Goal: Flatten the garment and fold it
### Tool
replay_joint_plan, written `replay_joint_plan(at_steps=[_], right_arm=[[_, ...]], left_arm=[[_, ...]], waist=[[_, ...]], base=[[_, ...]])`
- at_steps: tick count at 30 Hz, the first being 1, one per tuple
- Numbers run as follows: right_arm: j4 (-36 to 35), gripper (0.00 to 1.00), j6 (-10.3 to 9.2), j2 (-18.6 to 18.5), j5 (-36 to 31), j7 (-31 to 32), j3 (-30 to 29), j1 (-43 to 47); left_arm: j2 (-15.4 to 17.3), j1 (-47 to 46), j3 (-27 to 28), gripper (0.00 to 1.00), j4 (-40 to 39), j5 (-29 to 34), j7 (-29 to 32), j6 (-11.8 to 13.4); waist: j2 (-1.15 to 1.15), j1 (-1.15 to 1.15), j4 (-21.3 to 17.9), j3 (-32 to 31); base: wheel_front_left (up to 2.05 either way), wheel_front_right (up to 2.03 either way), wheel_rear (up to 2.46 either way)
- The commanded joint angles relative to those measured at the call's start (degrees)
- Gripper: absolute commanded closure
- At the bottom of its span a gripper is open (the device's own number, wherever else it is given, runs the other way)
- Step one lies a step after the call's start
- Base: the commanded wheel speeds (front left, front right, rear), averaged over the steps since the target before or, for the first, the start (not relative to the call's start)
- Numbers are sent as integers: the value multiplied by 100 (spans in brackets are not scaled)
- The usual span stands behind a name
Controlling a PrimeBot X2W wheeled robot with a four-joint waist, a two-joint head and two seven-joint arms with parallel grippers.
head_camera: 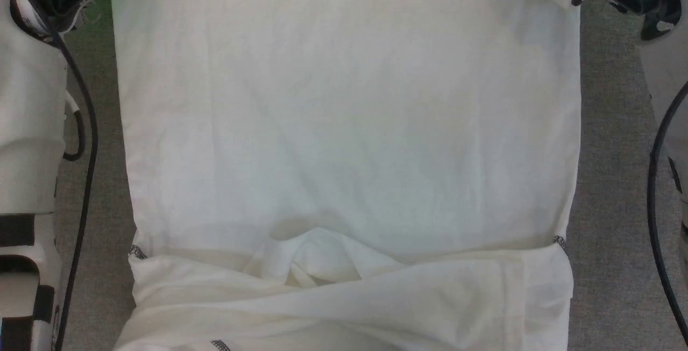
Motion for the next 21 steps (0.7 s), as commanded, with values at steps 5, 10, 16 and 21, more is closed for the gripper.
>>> replay_joint_plan(at_steps=[5,10,16,21], right_arm=[[131,100,-9,-125,61,-240,-24,11],[229,100,-9,-87,0,-654,-256,-111],[389,100,-9,69,-176,-1205,-598,-426],[544,100,-9,295,-305,-1714,-927,-623]], left_arm=[[2,211,136,100,82,-126,-471,2],[-44,8,393,100,-8,-156,-1368,-3],[-43,-443,525,100,100,-37,-2378,-104],[-108,-748,543,100,261,-42,-2952,-247]], waist=[[0,0,49,-4],[0,0,95,-102],[0,0,100,-253],[0,0,97,-417]], base=[[0,0,0],[0,0,0],[0,0,0],[0,0,0]])
